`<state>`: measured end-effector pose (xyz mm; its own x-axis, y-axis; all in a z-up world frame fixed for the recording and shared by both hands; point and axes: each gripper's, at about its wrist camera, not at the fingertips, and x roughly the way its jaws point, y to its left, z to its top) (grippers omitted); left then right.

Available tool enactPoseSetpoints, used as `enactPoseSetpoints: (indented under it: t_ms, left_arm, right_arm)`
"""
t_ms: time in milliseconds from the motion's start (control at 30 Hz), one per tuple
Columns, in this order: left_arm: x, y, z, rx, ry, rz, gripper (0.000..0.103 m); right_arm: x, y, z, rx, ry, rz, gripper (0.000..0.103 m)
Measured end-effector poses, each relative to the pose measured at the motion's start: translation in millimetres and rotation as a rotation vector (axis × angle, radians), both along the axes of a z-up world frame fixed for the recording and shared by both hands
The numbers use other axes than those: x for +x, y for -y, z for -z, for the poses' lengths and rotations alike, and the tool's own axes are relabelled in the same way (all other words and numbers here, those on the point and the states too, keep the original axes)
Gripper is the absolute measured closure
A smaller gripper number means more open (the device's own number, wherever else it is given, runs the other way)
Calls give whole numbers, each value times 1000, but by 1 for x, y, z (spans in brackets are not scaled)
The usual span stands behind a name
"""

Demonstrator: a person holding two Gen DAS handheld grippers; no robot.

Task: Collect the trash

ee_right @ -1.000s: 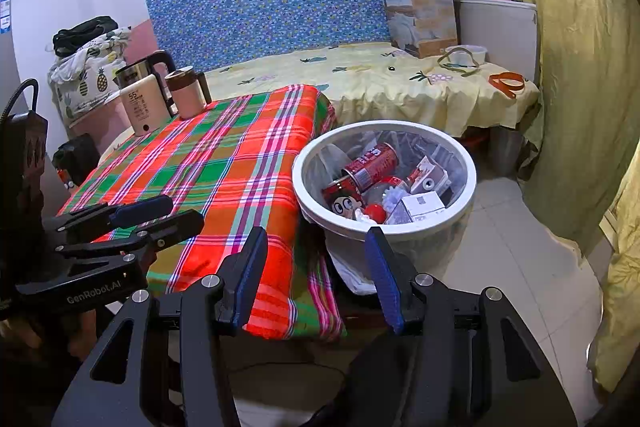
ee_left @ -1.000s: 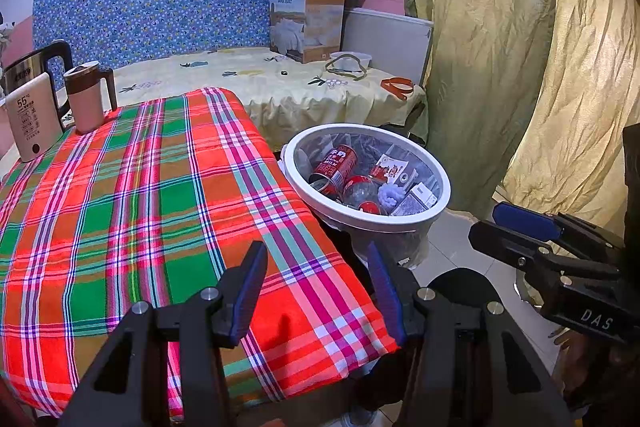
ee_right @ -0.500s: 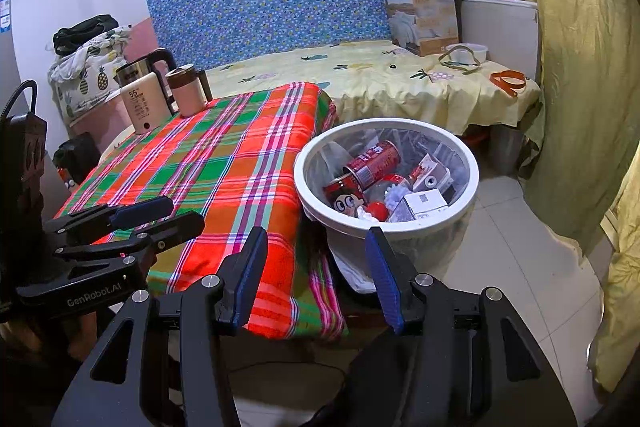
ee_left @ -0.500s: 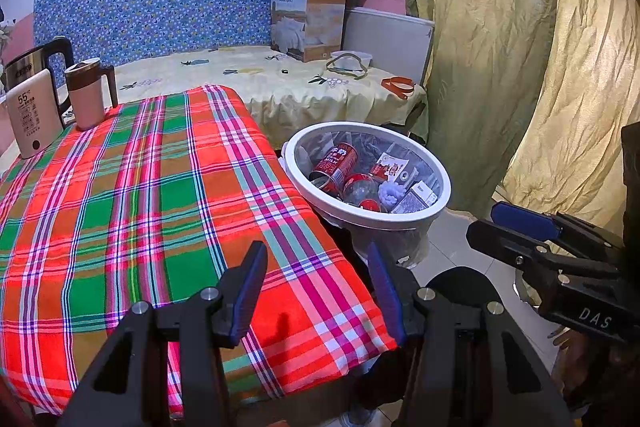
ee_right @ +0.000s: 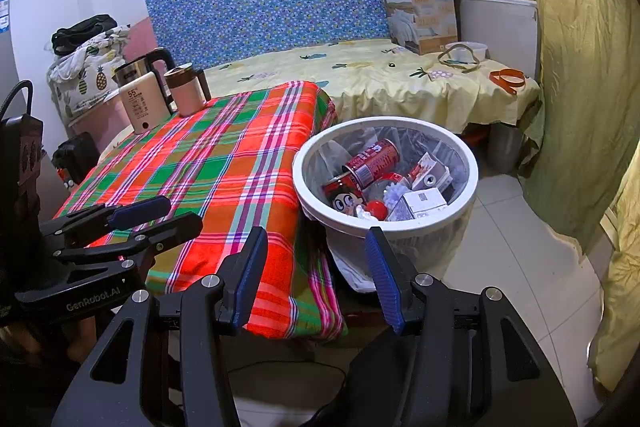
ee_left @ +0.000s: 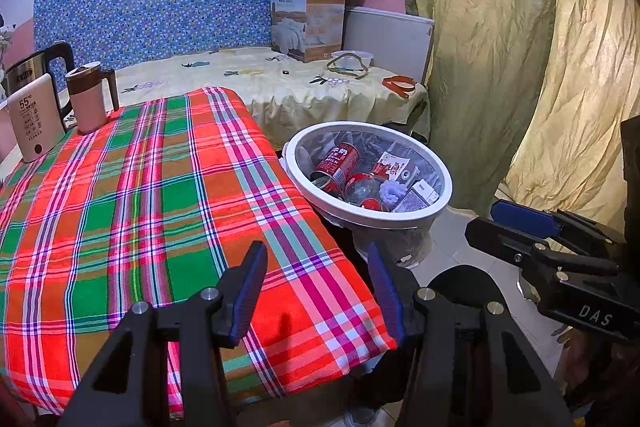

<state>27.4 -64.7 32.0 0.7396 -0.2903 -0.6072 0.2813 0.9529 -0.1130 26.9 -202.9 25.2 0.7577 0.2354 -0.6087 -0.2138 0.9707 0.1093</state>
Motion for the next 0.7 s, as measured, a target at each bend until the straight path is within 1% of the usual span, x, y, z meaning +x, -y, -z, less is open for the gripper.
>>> enactPoseSetpoints:
  t_ms: [700]
  left_arm:
    - [-2, 0, 2, 12, -1, -1, 49]
  right_arm:
    - [0, 2, 1, 1, -2, 2, 50]
